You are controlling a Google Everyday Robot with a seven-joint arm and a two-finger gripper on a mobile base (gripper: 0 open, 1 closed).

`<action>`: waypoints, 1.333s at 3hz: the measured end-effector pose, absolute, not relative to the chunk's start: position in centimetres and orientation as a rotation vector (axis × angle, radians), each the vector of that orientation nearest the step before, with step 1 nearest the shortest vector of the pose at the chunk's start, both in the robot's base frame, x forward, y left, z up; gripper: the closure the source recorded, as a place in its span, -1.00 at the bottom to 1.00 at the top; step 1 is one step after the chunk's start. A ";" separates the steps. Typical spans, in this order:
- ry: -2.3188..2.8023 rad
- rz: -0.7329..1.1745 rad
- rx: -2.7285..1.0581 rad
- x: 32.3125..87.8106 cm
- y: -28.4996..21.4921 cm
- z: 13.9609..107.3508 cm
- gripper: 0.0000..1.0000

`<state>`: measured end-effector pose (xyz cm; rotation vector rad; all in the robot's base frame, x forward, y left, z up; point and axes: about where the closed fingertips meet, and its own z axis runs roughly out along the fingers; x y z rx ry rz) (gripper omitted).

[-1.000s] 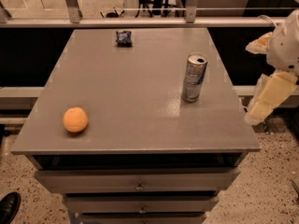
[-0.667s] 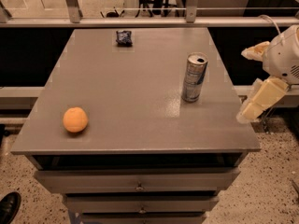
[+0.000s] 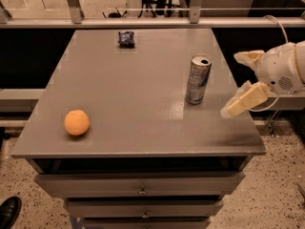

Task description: Pick redbull can

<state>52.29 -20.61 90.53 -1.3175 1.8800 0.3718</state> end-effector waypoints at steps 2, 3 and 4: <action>1.729 0.519 -1.166 55.7 -15.7 89.1 -1.00; 1.682 0.591 -1.138 56.5 -13.3 89.1 -0.76; 1.660 0.624 -1.118 56.8 -12.3 89.2 -0.29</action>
Offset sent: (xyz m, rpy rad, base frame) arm 0.0539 0.0768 -0.0182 0.3507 -0.0823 0.0017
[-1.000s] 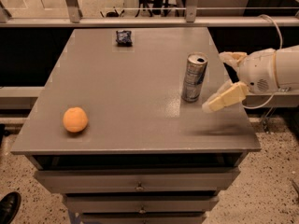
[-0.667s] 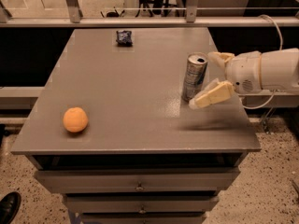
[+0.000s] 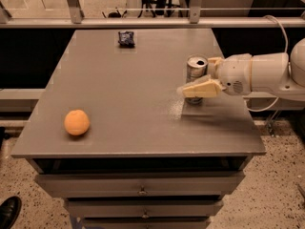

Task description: Pick redbull can

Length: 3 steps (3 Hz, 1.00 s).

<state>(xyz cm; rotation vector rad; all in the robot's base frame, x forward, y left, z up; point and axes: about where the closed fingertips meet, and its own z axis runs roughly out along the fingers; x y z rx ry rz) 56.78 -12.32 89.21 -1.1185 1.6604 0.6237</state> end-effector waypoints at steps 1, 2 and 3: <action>1.649 0.620 -1.099 56.9 -12.6 89.7 0.16; 1.598 0.630 -1.063 57.2 -13.7 91.9 0.79; 1.542 0.657 -1.031 57.6 -14.8 94.8 1.00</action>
Offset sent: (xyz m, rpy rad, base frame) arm 0.0071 -0.0263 0.0405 0.0816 -0.0813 -0.0380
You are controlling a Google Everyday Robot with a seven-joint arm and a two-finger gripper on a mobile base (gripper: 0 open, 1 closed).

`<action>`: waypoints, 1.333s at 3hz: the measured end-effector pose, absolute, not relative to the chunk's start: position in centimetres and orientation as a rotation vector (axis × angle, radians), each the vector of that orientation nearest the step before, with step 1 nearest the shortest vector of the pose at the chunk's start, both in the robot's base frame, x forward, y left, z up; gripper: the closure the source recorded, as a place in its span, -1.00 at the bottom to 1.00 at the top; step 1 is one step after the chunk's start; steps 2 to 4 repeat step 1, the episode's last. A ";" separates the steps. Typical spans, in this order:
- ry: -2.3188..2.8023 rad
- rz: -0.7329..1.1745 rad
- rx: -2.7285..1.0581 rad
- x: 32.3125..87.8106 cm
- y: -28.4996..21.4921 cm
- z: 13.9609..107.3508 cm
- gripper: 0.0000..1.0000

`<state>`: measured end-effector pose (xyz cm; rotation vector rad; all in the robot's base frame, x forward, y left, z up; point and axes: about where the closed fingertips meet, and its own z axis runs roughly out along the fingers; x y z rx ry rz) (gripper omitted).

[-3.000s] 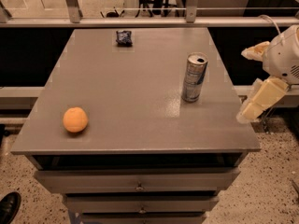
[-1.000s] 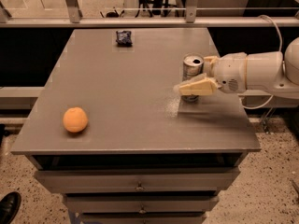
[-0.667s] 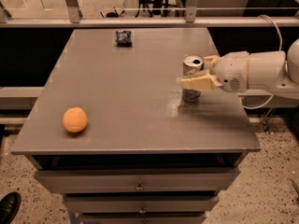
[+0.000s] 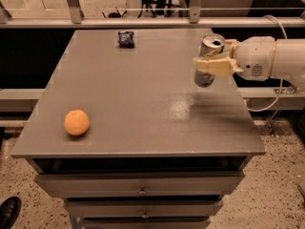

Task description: Pick redbull can

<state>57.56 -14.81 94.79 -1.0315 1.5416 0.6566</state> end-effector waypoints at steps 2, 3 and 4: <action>1.542 0.657 -1.031 57.6 -14.8 94.8 1.00; 1.542 0.657 -1.031 57.6 -14.8 94.8 1.00; 1.542 0.657 -1.031 57.6 -14.8 94.8 1.00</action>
Offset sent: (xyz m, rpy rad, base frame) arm 0.0000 0.0000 0.0000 0.0000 0.0000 0.0000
